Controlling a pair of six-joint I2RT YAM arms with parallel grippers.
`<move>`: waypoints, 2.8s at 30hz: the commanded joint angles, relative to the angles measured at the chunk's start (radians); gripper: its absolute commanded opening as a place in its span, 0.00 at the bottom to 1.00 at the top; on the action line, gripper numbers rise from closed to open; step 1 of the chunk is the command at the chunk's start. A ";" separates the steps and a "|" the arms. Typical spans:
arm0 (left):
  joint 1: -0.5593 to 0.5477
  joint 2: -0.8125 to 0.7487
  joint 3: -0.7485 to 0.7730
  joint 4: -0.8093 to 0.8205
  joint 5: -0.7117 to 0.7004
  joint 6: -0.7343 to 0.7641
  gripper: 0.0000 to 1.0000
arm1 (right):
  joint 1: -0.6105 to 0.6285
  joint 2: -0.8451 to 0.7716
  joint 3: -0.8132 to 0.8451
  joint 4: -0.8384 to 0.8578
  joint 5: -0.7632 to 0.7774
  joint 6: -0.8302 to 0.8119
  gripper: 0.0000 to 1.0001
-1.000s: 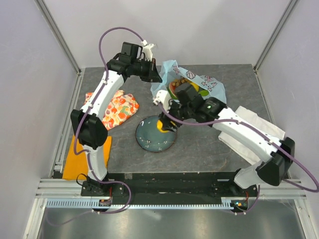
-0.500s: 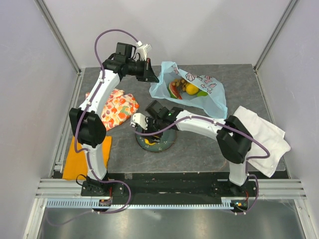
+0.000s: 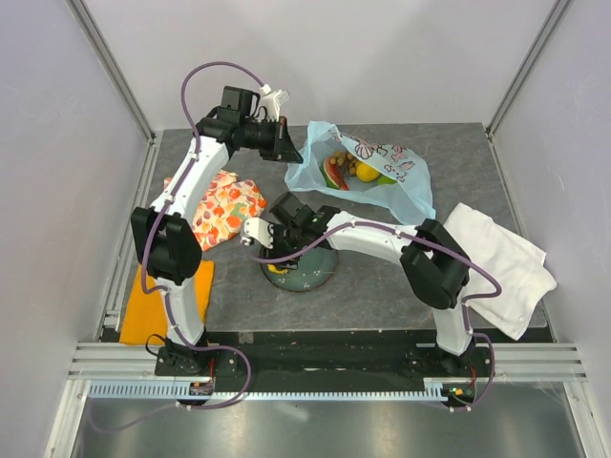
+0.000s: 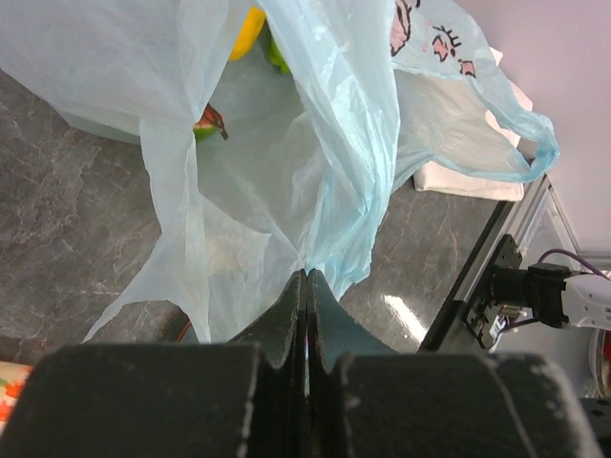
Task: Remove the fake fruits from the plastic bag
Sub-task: Place the fake fruit on the plate, then adjust the fake fruit in the plastic bag.
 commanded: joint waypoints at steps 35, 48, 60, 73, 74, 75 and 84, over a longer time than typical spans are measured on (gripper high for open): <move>0.001 -0.123 -0.178 0.017 0.077 -0.056 0.02 | -0.499 0.096 0.341 -0.086 0.237 0.363 0.34; -0.048 -0.124 -0.210 -0.023 0.028 0.012 0.02 | -0.494 0.356 0.554 -0.050 0.154 0.383 0.60; -0.062 -0.124 -0.199 -0.020 0.043 -0.007 0.02 | -0.476 0.538 0.685 -0.138 0.309 0.351 0.57; -0.064 -0.073 -0.163 -0.023 -0.041 0.023 0.02 | -0.505 0.106 0.361 -0.096 0.205 0.245 0.00; -0.064 -0.069 -0.155 -0.025 -0.049 0.024 0.01 | -0.506 0.077 0.312 -0.111 0.178 0.239 0.00; -0.064 -0.058 -0.146 -0.025 -0.051 0.027 0.02 | -0.505 0.051 0.286 -0.121 0.168 0.241 0.00; -0.065 -0.052 -0.144 -0.023 -0.028 0.027 0.01 | -0.522 -0.091 0.048 -0.119 0.108 0.265 0.08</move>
